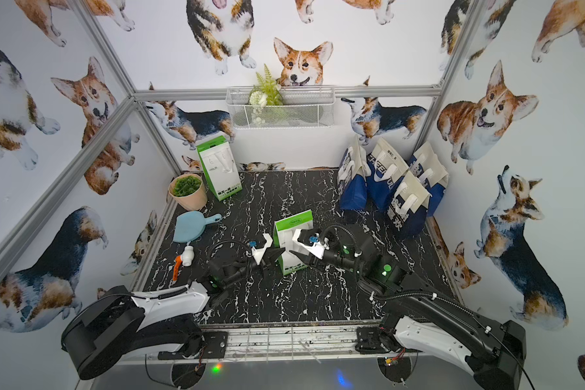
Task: Open the takeout bag
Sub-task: Open the takeout bag at the center of the board.
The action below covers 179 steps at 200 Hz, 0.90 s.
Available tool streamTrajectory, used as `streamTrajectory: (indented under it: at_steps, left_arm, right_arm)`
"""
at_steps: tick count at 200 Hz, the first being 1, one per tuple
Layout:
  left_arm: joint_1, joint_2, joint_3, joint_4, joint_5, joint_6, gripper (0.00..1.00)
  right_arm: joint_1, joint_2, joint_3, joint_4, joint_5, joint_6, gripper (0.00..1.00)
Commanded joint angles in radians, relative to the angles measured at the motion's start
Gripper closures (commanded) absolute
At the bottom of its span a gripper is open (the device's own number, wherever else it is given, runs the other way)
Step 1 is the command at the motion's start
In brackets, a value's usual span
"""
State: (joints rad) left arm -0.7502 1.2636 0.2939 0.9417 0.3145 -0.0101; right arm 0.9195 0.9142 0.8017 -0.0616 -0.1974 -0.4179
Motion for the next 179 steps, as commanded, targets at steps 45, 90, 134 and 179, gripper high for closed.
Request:
streamTrajectory:
  at_steps: [45,90,134,179]
  left_arm:
    - [0.003,0.007,0.004,0.113,0.027,-0.019,1.0]
    - [0.001,0.023,0.01,0.118,0.035,-0.036,1.0]
    - [0.001,0.014,0.004,0.117,0.035,-0.041,1.0]
    - [0.001,0.019,0.005,0.115,0.038,-0.041,1.0]
  right_arm:
    - [0.078,0.125,0.018,0.174,0.166,-0.405,0.41]
    - [0.081,0.179,0.019,0.249,0.23,-0.447,0.45]
    - [0.082,0.267,0.014,0.302,0.263,-0.479,0.49]
    - [0.085,0.293,-0.002,0.412,0.309,-0.486,0.58]
